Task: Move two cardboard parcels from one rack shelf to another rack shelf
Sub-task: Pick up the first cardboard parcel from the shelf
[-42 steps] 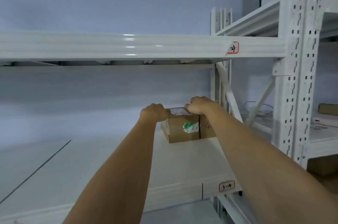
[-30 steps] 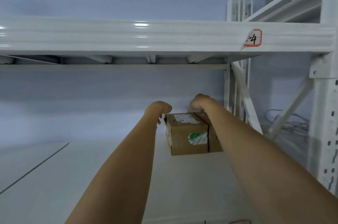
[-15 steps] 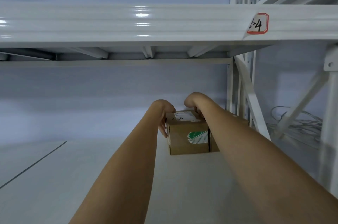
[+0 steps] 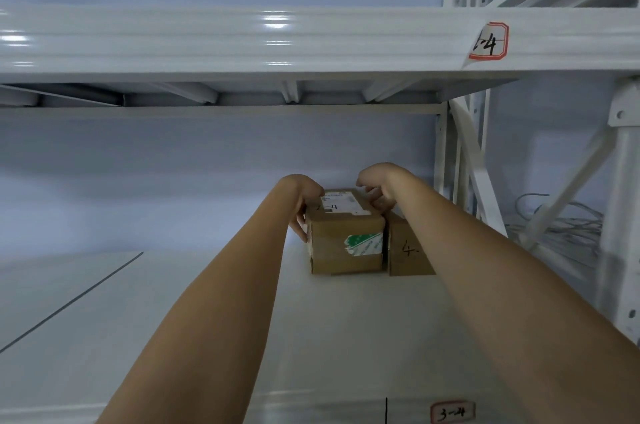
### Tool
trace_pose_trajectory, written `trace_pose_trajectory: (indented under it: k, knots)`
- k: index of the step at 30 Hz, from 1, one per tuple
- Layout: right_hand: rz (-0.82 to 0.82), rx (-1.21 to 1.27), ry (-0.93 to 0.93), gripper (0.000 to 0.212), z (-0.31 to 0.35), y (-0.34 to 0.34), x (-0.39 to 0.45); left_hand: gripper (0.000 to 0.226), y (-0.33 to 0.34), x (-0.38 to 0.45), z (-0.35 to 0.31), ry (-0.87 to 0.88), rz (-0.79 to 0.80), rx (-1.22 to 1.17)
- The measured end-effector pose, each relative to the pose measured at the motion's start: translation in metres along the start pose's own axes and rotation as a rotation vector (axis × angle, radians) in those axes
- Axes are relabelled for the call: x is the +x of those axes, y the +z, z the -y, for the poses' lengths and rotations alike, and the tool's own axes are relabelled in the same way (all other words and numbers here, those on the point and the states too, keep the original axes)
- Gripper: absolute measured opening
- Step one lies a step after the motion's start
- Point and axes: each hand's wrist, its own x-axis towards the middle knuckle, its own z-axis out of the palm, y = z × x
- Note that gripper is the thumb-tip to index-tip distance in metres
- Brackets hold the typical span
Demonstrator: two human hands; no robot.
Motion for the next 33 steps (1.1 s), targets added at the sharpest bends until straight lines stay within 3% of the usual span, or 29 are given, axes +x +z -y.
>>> trace_pose_trajectory:
  k: [2, 4, 10, 13, 16, 19, 22, 25, 29, 33]
  knots:
    - [0.032, 0.048, -0.02, 0.039, 0.002, 0.002, -0.005, 0.023, -0.003, -0.008, 0.004, 0.034, -0.027, -0.034]
    - [0.036, 0.047, -0.037, 0.04, 0.003, 0.004, -0.011, 0.021, -0.005, -0.016, 0.007, 0.073, -0.059, -0.054]
    - [-0.085, 0.085, -0.21, 0.021, 0.005, 0.013, -0.015, 0.03, -0.016, -0.025, 0.022, 0.217, -0.21, -0.19]
    - [-0.047, 0.178, -0.257, 0.023, -0.003, 0.015, -0.012, 0.035, -0.018, -0.027, 0.038, 0.312, -0.266, -0.332]
    - [0.004, 0.246, -0.3, 0.025, -0.017, 0.019, -0.026, 0.057, -0.015, -0.032, 0.058, 0.363, -0.287, -0.431]
    - [0.075, 0.264, -0.328, 0.028, -0.035, 0.026, -0.039, 0.065, -0.016, -0.038, 0.079, 0.373, -0.22, -0.43]
    - [0.087, 0.247, -0.385, 0.028, -0.051, 0.029, -0.05, 0.045, -0.015, -0.048, 0.096, 0.437, -0.141, -0.332]
    - [0.061, 0.264, -0.464, 0.033, -0.065, 0.031, -0.06, 0.05, -0.014, -0.058, 0.109, 0.51, -0.155, -0.349]
    - [0.057, 0.276, -0.468, 0.055, -0.085, 0.031, -0.064, 0.05, -0.015, -0.069, 0.121, 0.538, -0.119, -0.414]
    - [0.074, 0.256, -0.536, 0.03, -0.099, 0.037, -0.07, 0.049, -0.01, -0.081, 0.123, 0.561, -0.076, -0.413]
